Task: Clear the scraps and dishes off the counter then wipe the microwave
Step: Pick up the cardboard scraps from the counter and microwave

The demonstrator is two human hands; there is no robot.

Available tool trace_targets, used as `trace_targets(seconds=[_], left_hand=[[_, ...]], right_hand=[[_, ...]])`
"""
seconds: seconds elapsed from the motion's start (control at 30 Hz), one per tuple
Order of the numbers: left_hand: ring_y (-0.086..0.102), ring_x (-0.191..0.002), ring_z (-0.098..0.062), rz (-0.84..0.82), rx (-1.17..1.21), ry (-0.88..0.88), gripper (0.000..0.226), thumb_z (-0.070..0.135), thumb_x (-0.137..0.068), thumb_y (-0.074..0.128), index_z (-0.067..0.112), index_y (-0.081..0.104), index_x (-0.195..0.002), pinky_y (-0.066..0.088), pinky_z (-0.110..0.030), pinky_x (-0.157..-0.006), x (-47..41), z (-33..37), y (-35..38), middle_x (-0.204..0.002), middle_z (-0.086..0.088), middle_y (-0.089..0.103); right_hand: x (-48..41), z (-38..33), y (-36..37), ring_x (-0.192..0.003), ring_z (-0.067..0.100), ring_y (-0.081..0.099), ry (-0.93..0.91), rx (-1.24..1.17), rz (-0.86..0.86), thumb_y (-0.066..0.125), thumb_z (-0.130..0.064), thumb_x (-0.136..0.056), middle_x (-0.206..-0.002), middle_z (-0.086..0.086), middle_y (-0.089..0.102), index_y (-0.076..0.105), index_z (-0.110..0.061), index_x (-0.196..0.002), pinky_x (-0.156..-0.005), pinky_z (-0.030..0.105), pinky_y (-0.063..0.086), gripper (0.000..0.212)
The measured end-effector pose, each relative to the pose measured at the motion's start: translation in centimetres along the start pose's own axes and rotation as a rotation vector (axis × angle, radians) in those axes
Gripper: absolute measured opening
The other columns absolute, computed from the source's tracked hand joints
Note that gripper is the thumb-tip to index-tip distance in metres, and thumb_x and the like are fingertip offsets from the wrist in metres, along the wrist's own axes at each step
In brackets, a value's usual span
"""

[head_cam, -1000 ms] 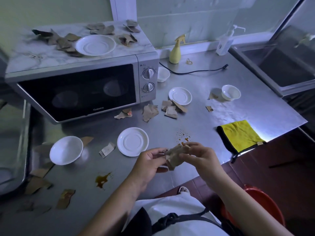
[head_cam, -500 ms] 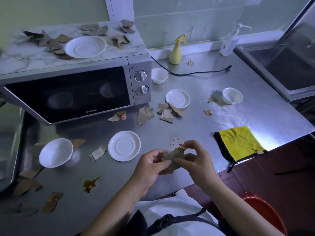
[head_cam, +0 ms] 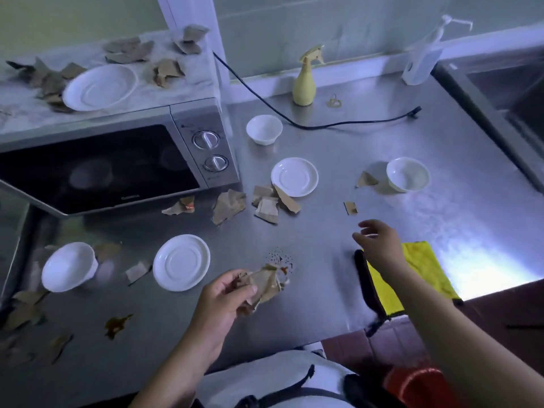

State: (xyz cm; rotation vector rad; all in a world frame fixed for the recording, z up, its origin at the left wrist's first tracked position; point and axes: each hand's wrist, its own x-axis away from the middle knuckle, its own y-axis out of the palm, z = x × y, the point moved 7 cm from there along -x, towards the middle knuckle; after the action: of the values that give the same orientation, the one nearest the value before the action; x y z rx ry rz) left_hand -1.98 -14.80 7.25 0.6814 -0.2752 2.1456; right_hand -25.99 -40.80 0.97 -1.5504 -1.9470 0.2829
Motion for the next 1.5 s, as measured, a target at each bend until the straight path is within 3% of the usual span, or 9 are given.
trace_targets(seconds=[0.23, 0.53, 0.73, 0.83, 1.0, 1.1, 1.23, 1.4, 1.5], left_hand=[[0.066, -0.075, -0.018, 0.096, 0.050, 0.013, 0.018, -0.003, -0.087, 0.065, 0.011, 0.074, -0.094, 0.052, -0.026, -0.061, -1.1, 1.2, 4.2, -0.086, -0.010, 0.072], [0.069, -0.076, -0.012, 0.224, 0.052, -0.035, 0.024, 0.000, -0.089, 0.064, 0.020, 0.077, -0.088, 0.054, -0.026, -0.065, 0.5, -1.1, 4.5, -0.087, -0.004, 0.075], [0.067, -0.075, -0.016, 0.254, 0.078, 0.001, 0.028, -0.003, -0.087, 0.065, 0.022, 0.077, -0.082, 0.053, -0.028, -0.064, 0.1, -0.8, 5.3, -0.079, -0.001, 0.072], [0.067, -0.073, -0.015, 0.266, 0.077, 0.019, 0.021, -0.005, -0.084, 0.067, 0.015, 0.076, -0.084, 0.053, -0.026, -0.060, -0.2, -0.8, 5.9, -0.077, -0.001, 0.072], [0.063, -0.073, -0.019, 0.249, 0.040, 0.024, 0.018, -0.005, -0.084, 0.068, 0.012, 0.073, -0.086, 0.052, -0.030, -0.064, -1.0, -1.0, 7.8, -0.075, -0.002, 0.069], [0.062, -0.069, -0.016, 0.148, 0.040, 0.078, 0.010, 0.008, -0.079, 0.076, 0.017, 0.074, -0.079, 0.052, -0.028, -0.064, -1.1, -0.3, 9.8, -0.073, -0.002, 0.068], [0.066, -0.078, -0.018, 0.058, 0.074, 0.091, 0.025, 0.010, -0.076, 0.081, 0.003, 0.071, -0.098, 0.055, -0.025, -0.065, -1.3, 0.2, 12.0, -0.085, -0.008, 0.071], [0.069, -0.084, -0.022, -0.042, 0.006, 0.120, 0.023, -0.006, -0.090, 0.061, 0.005, 0.072, -0.107, 0.058, -0.032, -0.076, -0.9, 0.6, 13.3, -0.097, -0.015, 0.075], [0.069, -0.083, -0.025, -0.047, 0.027, 0.117, 0.015, 0.002, -0.090, 0.064, 0.007, 0.076, -0.095, 0.057, -0.038, -0.077, -0.8, 0.7, 12.9, -0.094, -0.017, 0.074]], right_hand=[[-12.2, -0.2, 2.0, -0.112, 0.038, 0.059, -0.153, 0.400, -0.071, 0.063, -0.030, -0.094, -0.122, 0.020, 0.061, 0.059, -0.017, -0.135, -0.094, 0.040, 0.047, 0.043], [-15.5, -1.0, 4.2, -0.107, 0.038, 0.060, -0.203, 0.520, -0.138, 0.060, -0.019, -0.090, -0.115, 0.020, 0.063, 0.061, -0.011, -0.100, -0.088, 0.038, 0.047, 0.012], [-11.3, -2.1, 2.3, -0.082, 0.030, 0.065, -0.130, 0.136, -0.176, 0.068, -0.008, -0.087, -0.090, 0.015, 0.072, 0.063, -0.011, -0.091, -0.066, 0.030, 0.044, 0.008], [-5.8, -4.4, 1.5, -0.073, 0.027, 0.065, -0.035, -0.297, -0.359, 0.074, 0.001, -0.082, -0.087, 0.018, 0.074, 0.065, -0.003, -0.101, -0.068, 0.033, 0.052, 0.021], [5.0, -7.5, 1.0, -0.073, 0.021, 0.070, -0.105, -0.513, -0.694, 0.070, 0.004, -0.086, -0.081, 0.018, 0.074, 0.068, -0.001, -0.091, -0.068, 0.025, 0.057, 0.008], [7.9, -7.3, 0.7, -0.077, 0.017, 0.068, -0.138, -0.548, -0.679, 0.072, 0.006, -0.084, -0.082, 0.021, 0.073, 0.071, -0.002, -0.080, -0.071, 0.020, 0.053, 0.008], [8.3, -6.3, 0.3, -0.081, 0.012, 0.065, -0.146, -0.576, -0.590, 0.074, 0.010, -0.078, -0.080, -0.001, 0.071, 0.071, -0.010, -0.067, -0.078, 0.018, 0.051, 0.023], [7.7, -4.5, 0.2, -0.075, 0.030, 0.067, -0.049, -0.627, -0.525, 0.071, 0.011, -0.081, -0.077, 0.018, 0.071, 0.068, 0.001, -0.078, -0.085, 0.048, 0.056, 0.011], [7.6, -4.4, 0.0, -0.075, 0.029, 0.068, -0.104, -0.607, -0.475, 0.071, 0.013, -0.080, -0.078, 0.012, 0.071, 0.065, -0.004, -0.079, -0.081, 0.051, 0.055, 0.019]])
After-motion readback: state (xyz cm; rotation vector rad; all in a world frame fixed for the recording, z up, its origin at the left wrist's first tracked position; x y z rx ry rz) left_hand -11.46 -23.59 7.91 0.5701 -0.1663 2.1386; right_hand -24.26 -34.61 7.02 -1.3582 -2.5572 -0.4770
